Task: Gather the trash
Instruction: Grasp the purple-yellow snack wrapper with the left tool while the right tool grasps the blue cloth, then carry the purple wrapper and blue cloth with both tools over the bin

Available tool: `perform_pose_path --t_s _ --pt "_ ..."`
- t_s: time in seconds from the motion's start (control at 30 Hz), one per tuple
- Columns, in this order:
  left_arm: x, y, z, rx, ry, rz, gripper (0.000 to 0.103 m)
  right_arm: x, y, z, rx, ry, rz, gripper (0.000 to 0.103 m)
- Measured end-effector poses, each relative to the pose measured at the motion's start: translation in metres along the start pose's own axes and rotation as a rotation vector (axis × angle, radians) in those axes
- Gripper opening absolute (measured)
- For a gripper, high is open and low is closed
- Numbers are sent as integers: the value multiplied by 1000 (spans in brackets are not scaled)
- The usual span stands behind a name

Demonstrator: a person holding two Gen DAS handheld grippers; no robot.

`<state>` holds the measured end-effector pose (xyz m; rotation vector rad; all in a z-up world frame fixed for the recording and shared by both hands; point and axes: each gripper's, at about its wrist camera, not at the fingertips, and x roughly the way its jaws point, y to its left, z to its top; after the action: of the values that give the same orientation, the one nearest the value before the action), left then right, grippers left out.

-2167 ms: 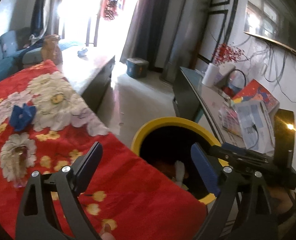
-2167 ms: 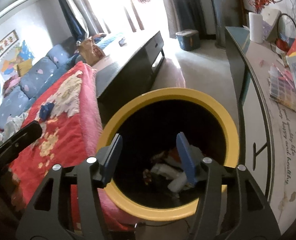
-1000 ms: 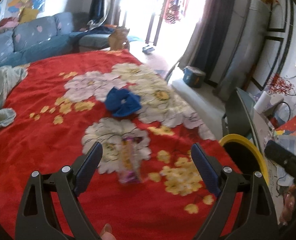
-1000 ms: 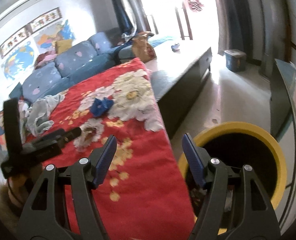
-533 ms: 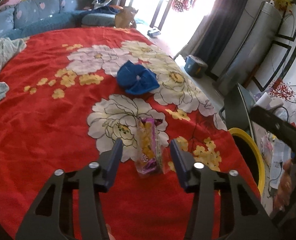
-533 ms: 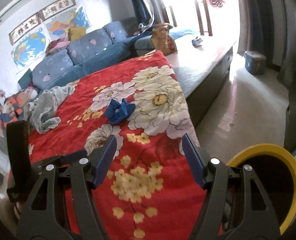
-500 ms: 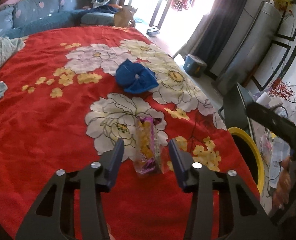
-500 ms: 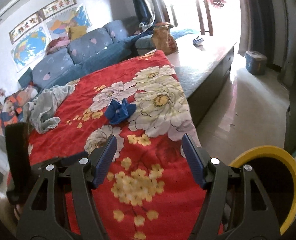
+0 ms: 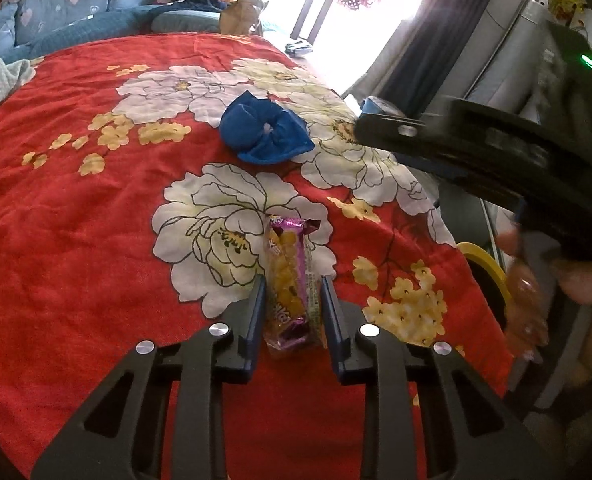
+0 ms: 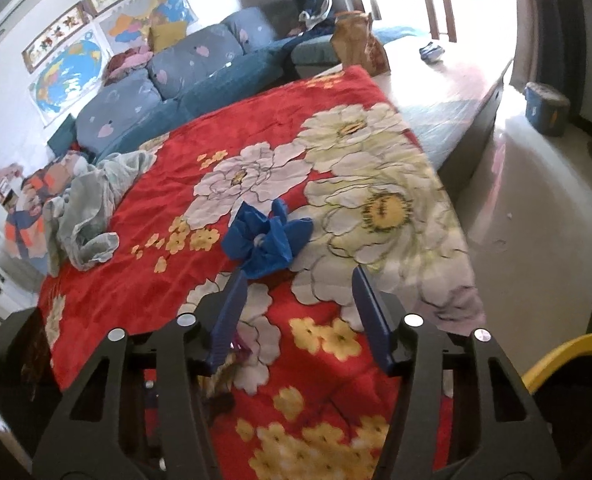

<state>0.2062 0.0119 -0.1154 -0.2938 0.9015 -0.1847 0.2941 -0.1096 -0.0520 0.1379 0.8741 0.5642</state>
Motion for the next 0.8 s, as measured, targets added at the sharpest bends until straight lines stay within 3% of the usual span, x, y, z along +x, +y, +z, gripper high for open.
perform_pose_path --t_s 0.5,0.57,0.63,0.8 --pt "-17 -3 -10 25 -9 -32 22 51 -2 12 64 75 34 21" --pt "-20 -3 -10 29 -15 -29 22 55 -3 12 73 84 51 8" --pt "-22 -2 -10 29 -20 -28 22 56 -1 10 79 89 66 3" --pt "-26 2 -9 23 -31 -23 22 38 -1 4 85 54 71 1"
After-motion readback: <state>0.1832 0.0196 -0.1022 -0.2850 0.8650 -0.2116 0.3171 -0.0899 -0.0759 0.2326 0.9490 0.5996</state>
